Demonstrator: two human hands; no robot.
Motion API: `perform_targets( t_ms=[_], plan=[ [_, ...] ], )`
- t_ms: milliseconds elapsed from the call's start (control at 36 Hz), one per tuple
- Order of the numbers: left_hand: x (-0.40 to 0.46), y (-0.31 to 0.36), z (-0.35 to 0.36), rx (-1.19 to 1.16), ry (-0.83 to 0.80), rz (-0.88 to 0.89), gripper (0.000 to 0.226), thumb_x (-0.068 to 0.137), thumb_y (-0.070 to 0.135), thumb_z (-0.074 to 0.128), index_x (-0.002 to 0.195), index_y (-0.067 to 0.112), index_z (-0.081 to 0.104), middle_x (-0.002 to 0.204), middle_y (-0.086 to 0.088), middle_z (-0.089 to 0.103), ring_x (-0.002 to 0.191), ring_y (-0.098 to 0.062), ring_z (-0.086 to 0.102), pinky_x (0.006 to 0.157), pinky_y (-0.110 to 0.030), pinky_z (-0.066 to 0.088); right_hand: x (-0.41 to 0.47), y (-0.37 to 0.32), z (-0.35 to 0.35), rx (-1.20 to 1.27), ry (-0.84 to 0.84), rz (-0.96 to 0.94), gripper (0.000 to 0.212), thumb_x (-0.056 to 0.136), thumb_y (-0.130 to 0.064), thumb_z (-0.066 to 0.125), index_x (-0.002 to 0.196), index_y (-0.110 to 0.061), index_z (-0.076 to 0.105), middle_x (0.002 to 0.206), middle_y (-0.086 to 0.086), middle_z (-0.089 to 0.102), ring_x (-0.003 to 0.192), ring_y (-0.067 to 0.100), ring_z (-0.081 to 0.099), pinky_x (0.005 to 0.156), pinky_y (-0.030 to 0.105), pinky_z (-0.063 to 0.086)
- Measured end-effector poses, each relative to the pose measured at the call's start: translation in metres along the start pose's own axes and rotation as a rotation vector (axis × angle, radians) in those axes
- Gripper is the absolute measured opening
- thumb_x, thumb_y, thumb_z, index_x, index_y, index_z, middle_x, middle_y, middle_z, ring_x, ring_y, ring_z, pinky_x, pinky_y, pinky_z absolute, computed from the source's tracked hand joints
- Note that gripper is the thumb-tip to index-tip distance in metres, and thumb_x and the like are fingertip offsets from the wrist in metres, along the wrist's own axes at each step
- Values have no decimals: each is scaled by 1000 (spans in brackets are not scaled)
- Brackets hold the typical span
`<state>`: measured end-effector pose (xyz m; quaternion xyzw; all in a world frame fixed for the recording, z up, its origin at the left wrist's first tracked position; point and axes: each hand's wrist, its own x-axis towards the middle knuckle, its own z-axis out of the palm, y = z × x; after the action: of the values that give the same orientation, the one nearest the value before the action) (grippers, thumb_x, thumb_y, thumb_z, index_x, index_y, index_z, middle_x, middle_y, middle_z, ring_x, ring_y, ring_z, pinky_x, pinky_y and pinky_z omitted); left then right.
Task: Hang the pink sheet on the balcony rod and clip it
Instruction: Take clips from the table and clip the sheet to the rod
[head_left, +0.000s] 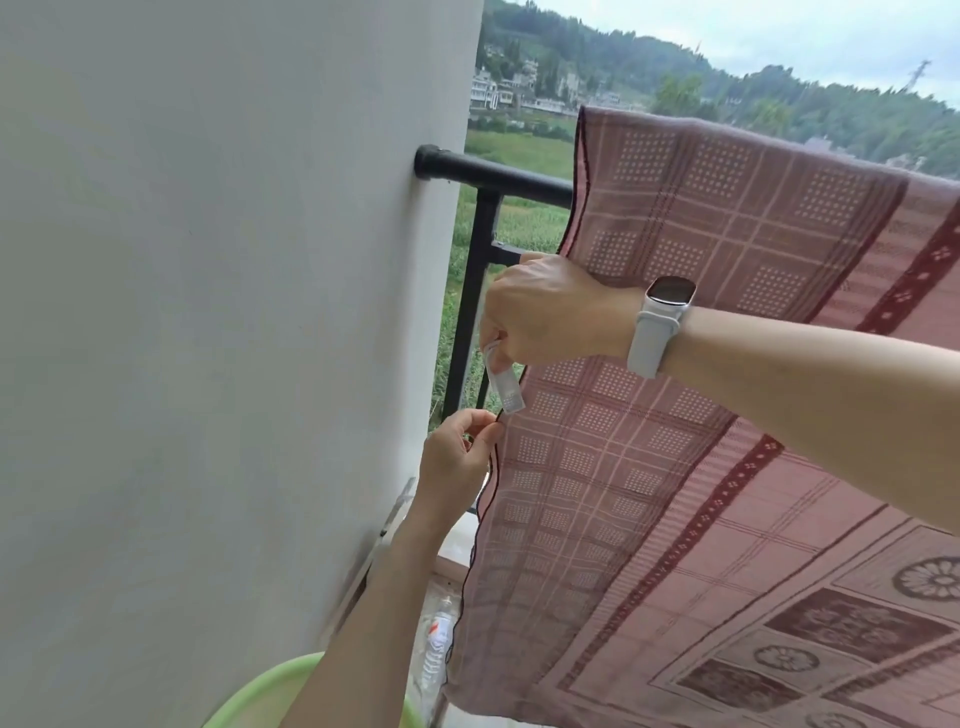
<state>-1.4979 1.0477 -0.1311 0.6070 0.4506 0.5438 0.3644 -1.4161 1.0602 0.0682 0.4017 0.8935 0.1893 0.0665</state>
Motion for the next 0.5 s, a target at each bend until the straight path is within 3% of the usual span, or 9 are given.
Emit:
perform_targets(
  t_ms=[111, 194, 278, 389, 444, 500],
  plan=[
    [-2, -5, 3, 104, 60, 61, 5, 88, 16, 59, 88, 12, 62, 84, -3, 65, 74, -17, 57, 66, -24, 48, -1, -1, 0, -37, -7, -36, 14, 80, -34, 63, 88, -27, 72, 89, -12, 70, 84, 10, 61, 55, 13, 19],
    [-3, -4, 3, 156, 100, 85, 6, 88, 14, 59, 89, 10, 63, 86, 0, 63, 77, -16, 56, 70, -27, 48, -1, -4, 1, -34, -55, -41, 14, 79, -37, 64, 86, -28, 72, 87, -16, 69, 84, 9, 59, 66, 20, 22],
    [-5, -2, 4, 149, 97, 78, 5, 88, 14, 59, 90, 11, 63, 87, 2, 62, 78, -12, 55, 70, -22, 47, -3, -5, 4, -103, -71, -33, 18, 76, -42, 64, 84, -27, 71, 80, -13, 66, 84, 12, 56, 76, 31, 21],
    [-6, -2, 4, 100, 80, 35, 3, 88, 15, 59, 87, 16, 61, 85, 1, 63, 78, -7, 55, 70, -15, 43, -8, -7, 8, -237, -103, -60, 26, 78, -45, 59, 74, -20, 64, 63, -9, 52, 89, 16, 50, 80, 36, 27],
    [-5, -2, 5, 81, 78, 26, 3, 88, 16, 59, 86, 16, 61, 85, 0, 65, 77, -9, 56, 69, -12, 42, -13, -6, 10, -270, -116, -87, 38, 77, -56, 56, 95, -23, 64, 81, -10, 60, 97, 16, 47, 86, 39, 31],
    [-6, -2, 5, 64, 83, 28, 4, 87, 14, 59, 87, 12, 63, 83, 0, 65, 77, -10, 57, 67, -8, 41, -22, -8, 14, -257, -67, -99, 54, 78, -58, 53, 122, -27, 53, 114, -6, 60, 114, 18, 44, 96, 47, 30]
  ],
)
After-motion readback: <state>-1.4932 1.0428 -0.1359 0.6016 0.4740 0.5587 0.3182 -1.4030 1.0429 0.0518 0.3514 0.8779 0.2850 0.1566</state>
